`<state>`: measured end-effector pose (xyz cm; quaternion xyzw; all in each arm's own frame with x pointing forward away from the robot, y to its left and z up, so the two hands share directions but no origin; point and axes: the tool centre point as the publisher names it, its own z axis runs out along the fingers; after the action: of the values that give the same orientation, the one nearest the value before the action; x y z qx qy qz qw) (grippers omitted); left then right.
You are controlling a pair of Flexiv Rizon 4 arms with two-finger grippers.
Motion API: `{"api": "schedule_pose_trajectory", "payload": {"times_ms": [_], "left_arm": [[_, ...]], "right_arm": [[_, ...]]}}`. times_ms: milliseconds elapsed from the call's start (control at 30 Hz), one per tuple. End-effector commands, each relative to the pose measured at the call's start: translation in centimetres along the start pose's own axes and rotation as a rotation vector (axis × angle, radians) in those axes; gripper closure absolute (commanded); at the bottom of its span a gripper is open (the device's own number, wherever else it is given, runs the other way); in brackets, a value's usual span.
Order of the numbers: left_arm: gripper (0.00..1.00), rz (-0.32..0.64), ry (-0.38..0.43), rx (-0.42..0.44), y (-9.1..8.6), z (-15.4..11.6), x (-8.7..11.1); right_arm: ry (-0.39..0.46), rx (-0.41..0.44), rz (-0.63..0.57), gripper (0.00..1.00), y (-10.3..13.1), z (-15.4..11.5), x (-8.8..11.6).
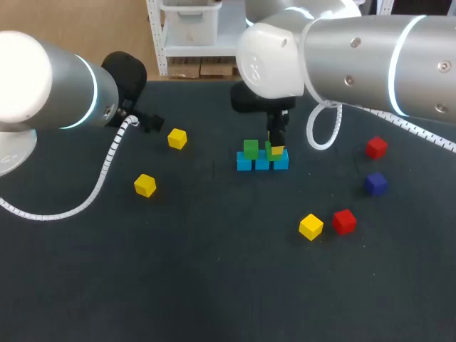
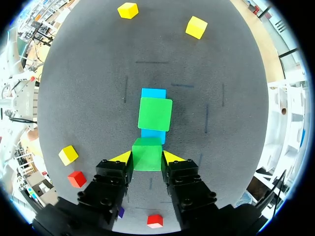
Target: Place the blue cubes, place green cubes on the blue cubes, place the yellow cubes on the green cubes, then place the red cubes on the yellow cubes, and place purple cube on the red cubes.
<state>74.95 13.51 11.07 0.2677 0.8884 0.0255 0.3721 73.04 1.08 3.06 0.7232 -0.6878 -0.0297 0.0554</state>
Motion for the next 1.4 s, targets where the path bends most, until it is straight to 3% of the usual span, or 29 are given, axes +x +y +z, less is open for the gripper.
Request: {"api": "schedule_pose_trajectory", "payload": {"times_ms": [33, 333, 833, 900, 967, 1000, 1033, 1400], "left_arm": [[0.00, 0.002, 0.001, 0.004, 0.13, 0.05, -0.05], [0.00, 0.002, 0.001, 0.004, 0.13, 0.05, -0.05], [0.00, 0.002, 0.001, 0.004, 0.13, 0.05, -0.05], [0.00, 0.002, 0.001, 0.004, 0.13, 0.05, -0.05], [0.00, 0.002, 0.001, 0.004, 0.13, 0.05, -0.05], [0.00, 0.002, 0.001, 0.004, 0.13, 0.05, -0.05], [0.00, 0.002, 0.001, 0.004, 0.13, 0.05, -0.05], [0.00, 0.002, 0.001, 0.004, 0.13, 0.05, -0.05]], "right_arm": [[-0.002, -0.002, 0.000, 0.75, -0.17, 0.04, 0.00], [-0.001, -0.004, 0.008, 0.79, -0.30, 0.15, 0.11], [-0.002, -0.003, 0.011, 0.75, -0.38, 0.20, 0.10], [-0.003, -0.004, 0.010, 0.69, -0.36, 0.22, 0.09], [-0.004, -0.004, 0.009, 0.54, -0.31, 0.24, 0.07], [-0.005, -0.004, 0.010, 0.23, -0.31, 0.24, 0.07], [-0.005, -0.004, 0.010, 0.00, -0.31, 0.24, 0.07], [-0.015, 0.001, 0.020, 0.00, -0.25, -0.08, 0.20]]}}
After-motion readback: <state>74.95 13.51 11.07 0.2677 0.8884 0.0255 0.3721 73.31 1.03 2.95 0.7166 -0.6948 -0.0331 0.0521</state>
